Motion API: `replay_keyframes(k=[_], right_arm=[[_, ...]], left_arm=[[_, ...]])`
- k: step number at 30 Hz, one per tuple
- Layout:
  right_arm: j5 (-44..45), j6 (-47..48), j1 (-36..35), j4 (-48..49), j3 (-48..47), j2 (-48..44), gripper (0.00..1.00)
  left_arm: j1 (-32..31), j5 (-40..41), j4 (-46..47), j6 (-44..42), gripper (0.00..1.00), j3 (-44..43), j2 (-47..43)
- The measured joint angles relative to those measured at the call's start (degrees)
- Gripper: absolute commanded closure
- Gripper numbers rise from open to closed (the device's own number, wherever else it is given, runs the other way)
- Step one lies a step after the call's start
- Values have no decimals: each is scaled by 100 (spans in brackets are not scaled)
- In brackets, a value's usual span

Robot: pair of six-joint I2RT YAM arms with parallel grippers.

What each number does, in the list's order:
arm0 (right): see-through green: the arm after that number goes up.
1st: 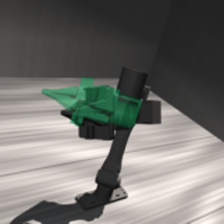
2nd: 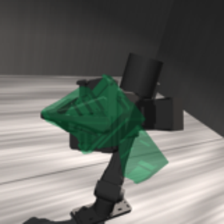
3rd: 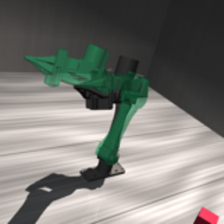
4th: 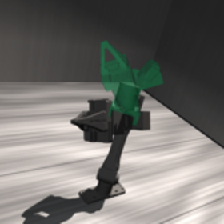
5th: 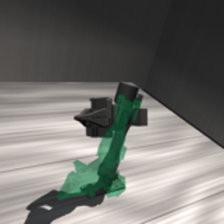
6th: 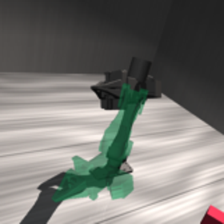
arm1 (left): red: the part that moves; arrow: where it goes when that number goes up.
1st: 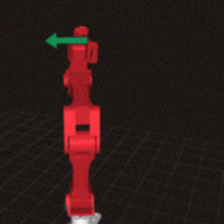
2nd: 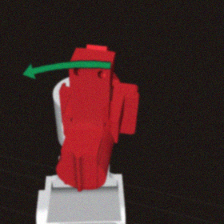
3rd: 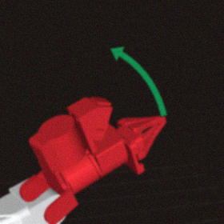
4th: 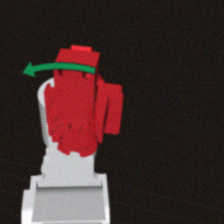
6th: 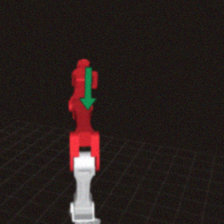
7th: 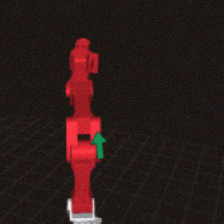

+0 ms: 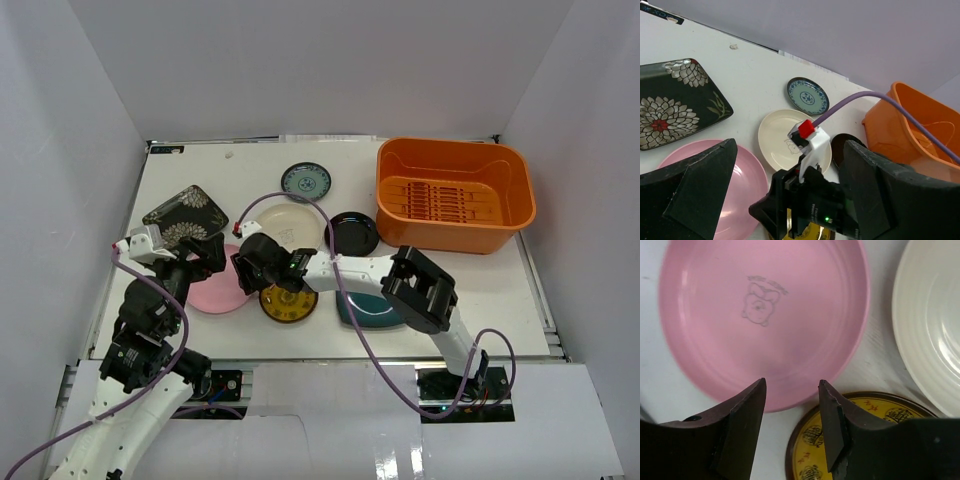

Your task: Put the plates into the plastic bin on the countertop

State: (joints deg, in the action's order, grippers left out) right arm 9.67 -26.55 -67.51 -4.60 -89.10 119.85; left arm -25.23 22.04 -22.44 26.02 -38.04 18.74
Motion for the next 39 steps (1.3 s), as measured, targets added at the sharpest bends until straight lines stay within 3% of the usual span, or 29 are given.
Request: replay_keyframes(k=[8,20,23,24,25,29,30,34,39], right_arm=[[721,-35,0,-476,-234,407,49],[968,-55,4,-341,-83,361,51],[957,-57,26,-321,-334,577,67],[944,-61,33,-308,-455,691,83],[955,-55,37,-302,-584,811,89],[903,-186,70,-138,-885,931,92],[935,-157,68,-131,-881,874,92],[1268,101,66,-153,-402,190,92],[1996,675,175,-234,754,-1823,92]], left_arm=[[-81,-11,-35,42,2,0,-46],[-116,-127,-26,57,2,0,-42],[-116,-149,-26,57,2,0,-39],[-116,-144,-26,57,2,0,-39],[-116,-140,-28,55,3,0,-37],[-116,-96,-28,48,14,0,-35],[-116,-66,-31,46,19,0,-31],[-116,-4,-118,59,21,-37,37],[-116,-31,-295,225,21,-225,146]])
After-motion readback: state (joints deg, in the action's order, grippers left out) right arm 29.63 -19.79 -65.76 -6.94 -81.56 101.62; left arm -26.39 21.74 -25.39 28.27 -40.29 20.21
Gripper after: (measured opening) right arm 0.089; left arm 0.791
